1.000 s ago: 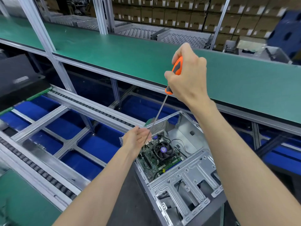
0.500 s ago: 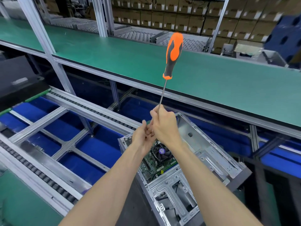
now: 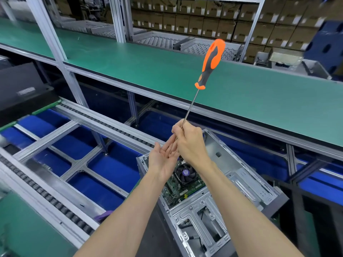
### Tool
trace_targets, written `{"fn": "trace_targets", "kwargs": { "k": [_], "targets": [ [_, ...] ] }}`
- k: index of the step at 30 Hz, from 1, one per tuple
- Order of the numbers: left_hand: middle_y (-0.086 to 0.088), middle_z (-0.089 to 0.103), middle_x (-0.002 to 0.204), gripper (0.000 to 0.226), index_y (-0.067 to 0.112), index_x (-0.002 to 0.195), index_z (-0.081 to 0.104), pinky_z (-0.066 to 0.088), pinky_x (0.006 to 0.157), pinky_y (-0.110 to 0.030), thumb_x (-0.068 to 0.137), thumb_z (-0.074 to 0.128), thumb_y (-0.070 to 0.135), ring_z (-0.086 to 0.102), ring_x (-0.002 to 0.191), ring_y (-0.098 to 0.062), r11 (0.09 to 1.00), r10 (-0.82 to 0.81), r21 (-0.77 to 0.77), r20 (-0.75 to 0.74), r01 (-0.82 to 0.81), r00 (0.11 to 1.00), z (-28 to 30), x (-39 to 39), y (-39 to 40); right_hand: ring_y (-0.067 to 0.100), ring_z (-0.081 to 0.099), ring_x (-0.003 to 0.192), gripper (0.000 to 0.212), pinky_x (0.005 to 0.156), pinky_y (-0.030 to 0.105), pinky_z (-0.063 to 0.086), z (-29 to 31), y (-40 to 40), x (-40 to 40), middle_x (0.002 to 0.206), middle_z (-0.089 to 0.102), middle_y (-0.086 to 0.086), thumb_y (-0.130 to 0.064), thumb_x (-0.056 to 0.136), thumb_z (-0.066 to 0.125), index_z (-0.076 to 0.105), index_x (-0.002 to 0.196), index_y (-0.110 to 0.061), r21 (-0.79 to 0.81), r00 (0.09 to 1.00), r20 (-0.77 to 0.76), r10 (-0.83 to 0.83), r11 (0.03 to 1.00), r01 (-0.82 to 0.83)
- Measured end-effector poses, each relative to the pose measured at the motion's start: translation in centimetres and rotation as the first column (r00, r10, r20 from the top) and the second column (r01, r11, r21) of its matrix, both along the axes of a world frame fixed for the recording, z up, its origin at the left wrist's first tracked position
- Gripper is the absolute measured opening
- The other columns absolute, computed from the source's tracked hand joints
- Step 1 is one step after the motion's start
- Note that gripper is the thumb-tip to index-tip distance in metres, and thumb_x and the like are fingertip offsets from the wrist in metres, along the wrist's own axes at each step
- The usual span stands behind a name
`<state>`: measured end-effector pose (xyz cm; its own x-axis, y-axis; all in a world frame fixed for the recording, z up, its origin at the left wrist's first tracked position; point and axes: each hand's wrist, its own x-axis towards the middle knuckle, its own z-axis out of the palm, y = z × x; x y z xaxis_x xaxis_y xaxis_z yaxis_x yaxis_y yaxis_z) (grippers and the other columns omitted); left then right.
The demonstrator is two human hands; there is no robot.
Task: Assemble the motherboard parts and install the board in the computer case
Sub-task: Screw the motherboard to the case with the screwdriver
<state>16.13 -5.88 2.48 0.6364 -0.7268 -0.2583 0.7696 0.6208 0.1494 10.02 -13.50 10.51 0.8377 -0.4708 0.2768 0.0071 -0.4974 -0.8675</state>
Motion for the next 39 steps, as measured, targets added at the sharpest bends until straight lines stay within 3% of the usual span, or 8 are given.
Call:
{"fn": "trace_targets", "kwargs": {
  "k": [5, 10, 14, 21, 26, 34, 39],
  "targets": [
    [-0.026, 0.063, 0.126, 0.053, -0.009, 0.129, 0.056, 0.058, 0.084, -0.044, 0.104, 0.043, 0.036, 0.067, 0.11, -0.037, 0.989, -0.043, 0.147, 0.038, 0.037, 0.998, -0.9, -0.4, 1.6, 0.025, 0.066, 0.051, 0.022, 0.053, 0.041, 0.056, 0.8, -0.6, 0.3, 0.064, 0.068, 0.006, -0.015, 0.101, 0.042, 0.053, 0.083, -0.014, -0.01, 1.0, 0.009, -0.01, 1.0, 0.01],
    [-0.014, 0.071, 0.1, 0.03, -0.006, 0.113, 0.067, 0.058, 0.065, -0.019, 0.088, 0.069, 0.01, 0.07, 0.08, -0.014, 0.916, -0.038, 0.4, 0.114, -0.011, 0.993, -1.5, -0.6, 2.5, 0.021, 0.065, 0.05, 0.023, 0.056, 0.035, 0.054, 0.7, -0.8, 0.5, 0.064, 0.068, 0.004, -0.014, 0.103, 0.042, 0.054, 0.083, -0.012, -0.045, 0.999, 0.029, -0.031, 0.998, 0.033],
    [-0.015, 0.074, 0.098, 0.025, -0.008, 0.114, 0.065, 0.059, 0.069, -0.02, 0.09, 0.063, -0.002, 0.073, 0.085, -0.015, 0.888, 0.016, 0.454, 0.125, -0.072, 0.992, -1.8, -0.3, 2.8, 0.021, 0.064, 0.048, 0.024, 0.055, 0.031, 0.051, 0.6, -0.7, 0.7, 0.063, 0.068, 0.005, -0.013, 0.103, 0.042, 0.054, 0.082, -0.011, -0.035, 0.998, 0.046, -0.031, 0.999, 0.033],
    [-0.01, 0.075, 0.093, 0.019, -0.001, 0.106, 0.069, 0.059, 0.069, -0.021, 0.088, 0.068, 0.004, 0.071, 0.075, -0.011, 0.878, 0.064, 0.466, 0.118, -0.112, 0.991, -1.6, -0.1, 2.5, 0.018, 0.063, 0.047, 0.024, 0.056, 0.03, 0.051, 0.2, -0.8, 0.7, 0.062, 0.067, 0.005, -0.013, 0.102, 0.042, 0.054, 0.081, -0.012, -0.015, 0.998, 0.056, -0.025, 1.0, 0.026],
    [-0.013, 0.074, 0.097, 0.012, -0.002, 0.1, 0.07, 0.06, 0.072, -0.022, 0.091, 0.064, 0.002, 0.073, 0.079, -0.012, 0.93, 0.1, 0.354, 0.014, -0.099, 0.995, -1.0, -0.5, 1.7, 0.018, 0.063, 0.046, 0.024, 0.048, 0.024, 0.046, 0.3, -0.9, 0.9, 0.062, 0.067, 0.004, -0.012, 0.102, 0.042, 0.054, 0.08, -0.013, 0.019, 0.995, 0.101, -0.028, 0.999, 0.026],
    [-0.011, 0.074, 0.101, 0.021, 0.0, 0.11, 0.069, 0.06, 0.071, -0.022, 0.091, 0.066, 0.007, 0.073, 0.084, -0.013, 0.964, 0.132, 0.245, -0.096, -0.105, 0.987, -0.9, -1.2, 1.1, 0.017, 0.063, 0.045, 0.024, 0.049, 0.026, 0.049, 0.1, -1.2, 0.9, 0.063, 0.067, 0.003, -0.014, 0.104, 0.043, 0.055, 0.083, -0.011, 0.033, 0.99, 0.135, -0.041, 0.999, 0.037],
    [-0.01, 0.074, 0.103, 0.04, 0.001, 0.116, 0.067, 0.06, 0.077, -0.022, 0.078, 0.072, 0.01, 0.072, 0.087, -0.011, 0.971, 0.187, 0.177, -0.132, -0.162, 0.973, -0.8, -1.7, 0.6, 0.017, 0.064, 0.046, 0.024, 0.047, 0.024, 0.049, -0.2, -1.0, 0.8, 0.064, 0.067, 0.004, -0.013, 0.103, 0.044, 0.056, 0.083, -0.01, 0.07, 0.987, 0.155, -0.049, 0.997, 0.039]
  ]
}}
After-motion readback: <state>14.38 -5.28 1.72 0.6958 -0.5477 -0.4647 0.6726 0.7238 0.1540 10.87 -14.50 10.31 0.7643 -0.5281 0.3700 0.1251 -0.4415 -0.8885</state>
